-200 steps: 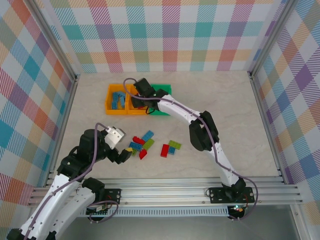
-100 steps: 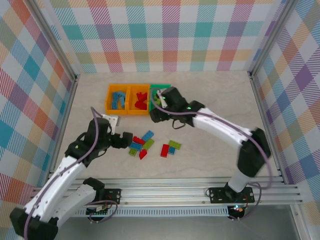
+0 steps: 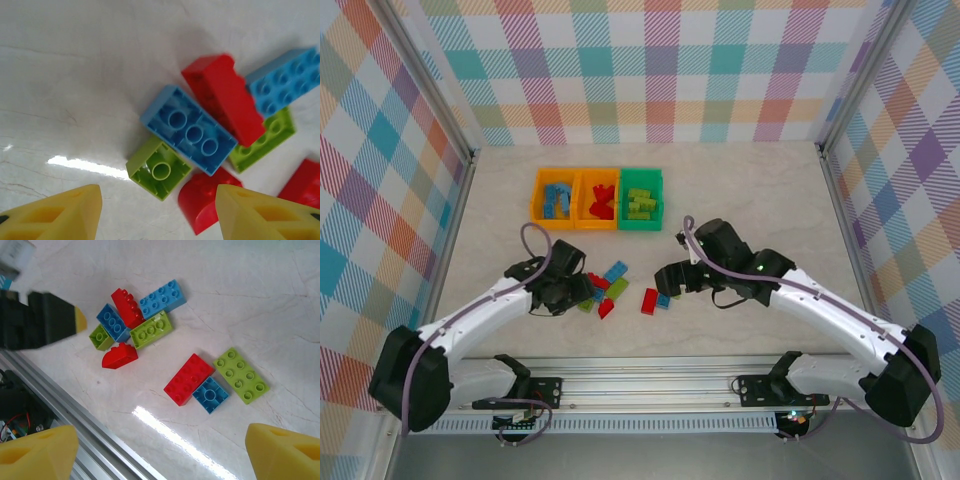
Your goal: Sort the legos into containers by color
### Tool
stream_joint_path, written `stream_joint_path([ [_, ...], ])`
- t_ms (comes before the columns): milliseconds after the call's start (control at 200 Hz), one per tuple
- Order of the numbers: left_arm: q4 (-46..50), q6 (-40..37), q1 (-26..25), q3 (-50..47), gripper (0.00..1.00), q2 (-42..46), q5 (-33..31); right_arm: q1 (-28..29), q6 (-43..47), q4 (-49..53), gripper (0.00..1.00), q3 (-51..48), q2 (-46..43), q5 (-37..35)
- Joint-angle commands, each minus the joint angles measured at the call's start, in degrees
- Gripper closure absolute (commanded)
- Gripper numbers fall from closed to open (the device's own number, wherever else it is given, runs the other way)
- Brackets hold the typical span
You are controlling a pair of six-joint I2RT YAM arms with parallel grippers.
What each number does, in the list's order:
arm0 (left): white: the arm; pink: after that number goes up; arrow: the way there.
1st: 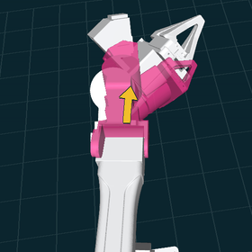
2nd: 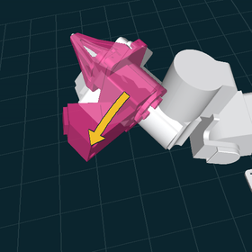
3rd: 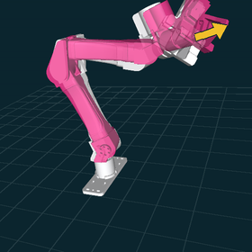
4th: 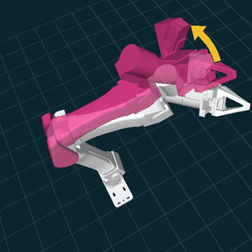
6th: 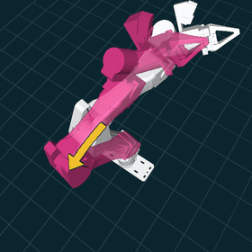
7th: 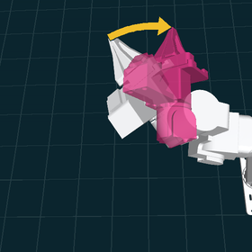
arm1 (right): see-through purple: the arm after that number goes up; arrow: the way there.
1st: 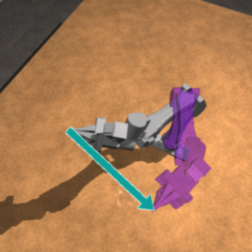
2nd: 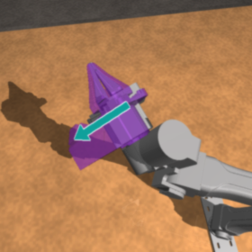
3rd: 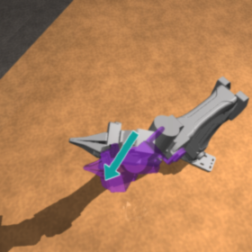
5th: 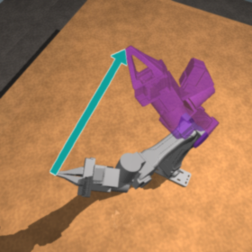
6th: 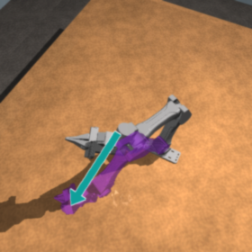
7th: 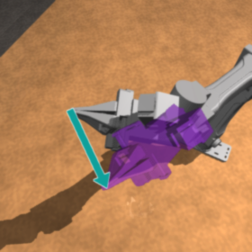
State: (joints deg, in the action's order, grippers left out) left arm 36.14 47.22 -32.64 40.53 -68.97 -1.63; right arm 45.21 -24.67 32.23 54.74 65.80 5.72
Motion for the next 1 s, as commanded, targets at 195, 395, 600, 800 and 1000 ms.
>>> stream_joint_path([
  [195,-2.9,-15.7,-4.8,2.2,0.38,-10.1,-2.7,-0.1,-1.2,0.0,0.12,4.7,4.8,0.6],
  [395,-5.4,-19.1,-4.9,1.6,0.46,-13.3,-3.1,-0.1,-2.1,0.3,0.12,4.2,4.0,-0.4],
  [600,-3.9,-17.2,-4.9,2.2,0.55,-14.4,-5.7,-0.1,-2.8,1.0,0.11,4.8,3.6,-0.4],
  [800,-2.0,-16.9,-4.9,2.8,0.62,-12.9,-6.8,-0.1,-2.9,1.1,0.11,6.1,3.6,0.1],
  [1000,2.5,-14.8,-5.2,10.3,0.76,-5.2,-1.3,-0.1,-3.8,1.4,0.11,7.3,2.3,-0.5],
])
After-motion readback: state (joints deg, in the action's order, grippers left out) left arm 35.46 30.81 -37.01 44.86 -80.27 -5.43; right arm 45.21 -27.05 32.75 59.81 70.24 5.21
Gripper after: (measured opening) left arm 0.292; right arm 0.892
